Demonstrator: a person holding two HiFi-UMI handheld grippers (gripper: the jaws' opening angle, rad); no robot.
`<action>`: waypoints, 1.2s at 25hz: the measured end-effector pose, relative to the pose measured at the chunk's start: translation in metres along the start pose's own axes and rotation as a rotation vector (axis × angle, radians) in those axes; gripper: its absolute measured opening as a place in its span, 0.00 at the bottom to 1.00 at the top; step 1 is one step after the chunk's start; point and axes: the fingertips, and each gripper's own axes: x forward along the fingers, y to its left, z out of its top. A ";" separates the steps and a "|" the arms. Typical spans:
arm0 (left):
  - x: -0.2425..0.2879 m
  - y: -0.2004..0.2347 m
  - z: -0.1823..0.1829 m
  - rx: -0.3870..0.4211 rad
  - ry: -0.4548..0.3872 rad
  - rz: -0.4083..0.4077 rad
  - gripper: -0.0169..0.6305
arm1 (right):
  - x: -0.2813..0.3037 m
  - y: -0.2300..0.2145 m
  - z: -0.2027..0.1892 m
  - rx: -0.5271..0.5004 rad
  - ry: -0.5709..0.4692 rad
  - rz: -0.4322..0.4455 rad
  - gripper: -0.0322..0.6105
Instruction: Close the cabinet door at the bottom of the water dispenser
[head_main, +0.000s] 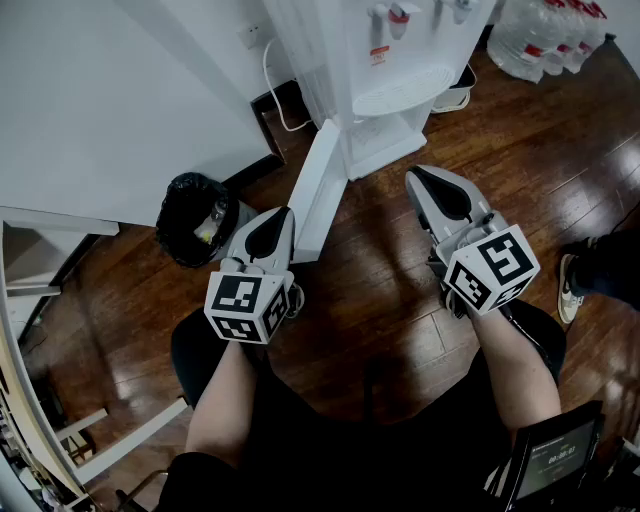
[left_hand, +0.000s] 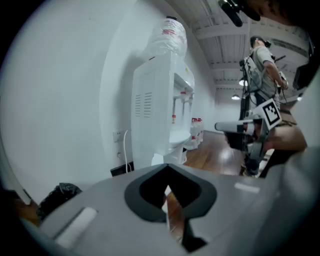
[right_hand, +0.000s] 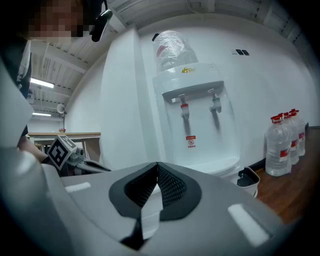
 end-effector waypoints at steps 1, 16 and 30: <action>0.000 0.005 -0.007 0.038 0.027 0.026 0.06 | 0.000 -0.001 0.002 0.001 -0.004 -0.001 0.06; -0.014 0.014 -0.134 -0.003 0.486 -0.058 0.63 | -0.002 0.004 0.015 0.022 -0.038 0.020 0.06; -0.002 -0.050 -0.151 0.136 0.516 -0.237 0.53 | -0.010 -0.008 0.018 0.061 -0.058 0.000 0.06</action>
